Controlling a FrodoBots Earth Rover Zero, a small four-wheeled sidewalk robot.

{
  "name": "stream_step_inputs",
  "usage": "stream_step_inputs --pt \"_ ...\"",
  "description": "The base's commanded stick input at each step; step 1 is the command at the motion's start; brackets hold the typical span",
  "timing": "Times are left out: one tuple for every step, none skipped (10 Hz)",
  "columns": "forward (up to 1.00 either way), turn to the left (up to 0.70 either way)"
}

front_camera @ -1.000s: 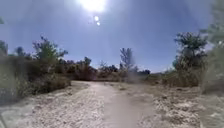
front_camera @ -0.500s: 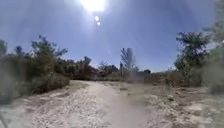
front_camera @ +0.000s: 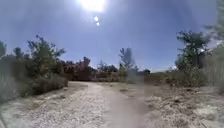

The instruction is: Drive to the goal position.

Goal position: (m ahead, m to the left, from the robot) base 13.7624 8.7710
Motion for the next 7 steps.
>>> stream_step_inputs --pt "0.44 0.02" --pt "0.44 0.02" --pt "0.44 0.02" --pt "0.44 0.14" --pt "0.44 0.24" --pt "0.44 0.27" --pt "0.44 0.23"
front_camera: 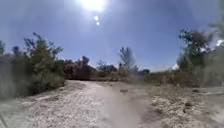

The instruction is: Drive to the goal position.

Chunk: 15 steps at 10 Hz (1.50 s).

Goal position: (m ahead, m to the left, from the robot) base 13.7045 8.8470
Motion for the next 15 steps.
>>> stream_step_inputs --pt "0.44 0.02" --pt "0.44 0.02" --pt "0.44 0.02" --pt "0.44 0.02" --pt "0.44 0.03" --pt "0.44 0.24" --pt "0.44 0.26" --pt "0.44 0.20" --pt "0.44 0.02" --pt "0.44 0.02" --pt "0.44 0.02" --pt "0.44 0.02" --pt "0.44 0.02" --pt "0.44 0.02" --pt "0.44 0.02"
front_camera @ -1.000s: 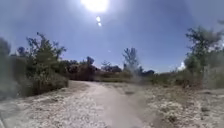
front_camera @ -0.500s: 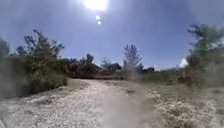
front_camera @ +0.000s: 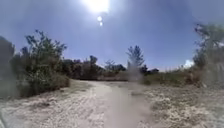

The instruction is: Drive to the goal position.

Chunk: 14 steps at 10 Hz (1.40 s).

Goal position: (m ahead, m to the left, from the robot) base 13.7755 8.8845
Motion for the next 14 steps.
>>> stream_step_inputs --pt "0.44 0.14" --pt "0.44 0.26" --pt "0.44 0.27" --pt "0.44 0.21" --pt "0.44 0.10" --pt "0.44 0.03" --pt "0.44 0.02" --pt "0.44 0.02" --pt "0.44 0.02" --pt "0.44 0.02" --pt "0.44 0.02" --pt "0.44 0.02" --pt "0.44 0.02" --pt "0.44 0.02"
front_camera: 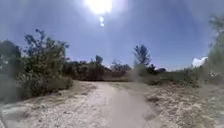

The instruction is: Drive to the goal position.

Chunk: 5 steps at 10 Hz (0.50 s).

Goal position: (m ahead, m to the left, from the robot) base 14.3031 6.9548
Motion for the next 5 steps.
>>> stream_step_inputs --pt "0.44 0.02" --pt "0.44 0.02" --pt "0.44 0.02" --pt "0.44 0.02" --pt "0.44 0.02"
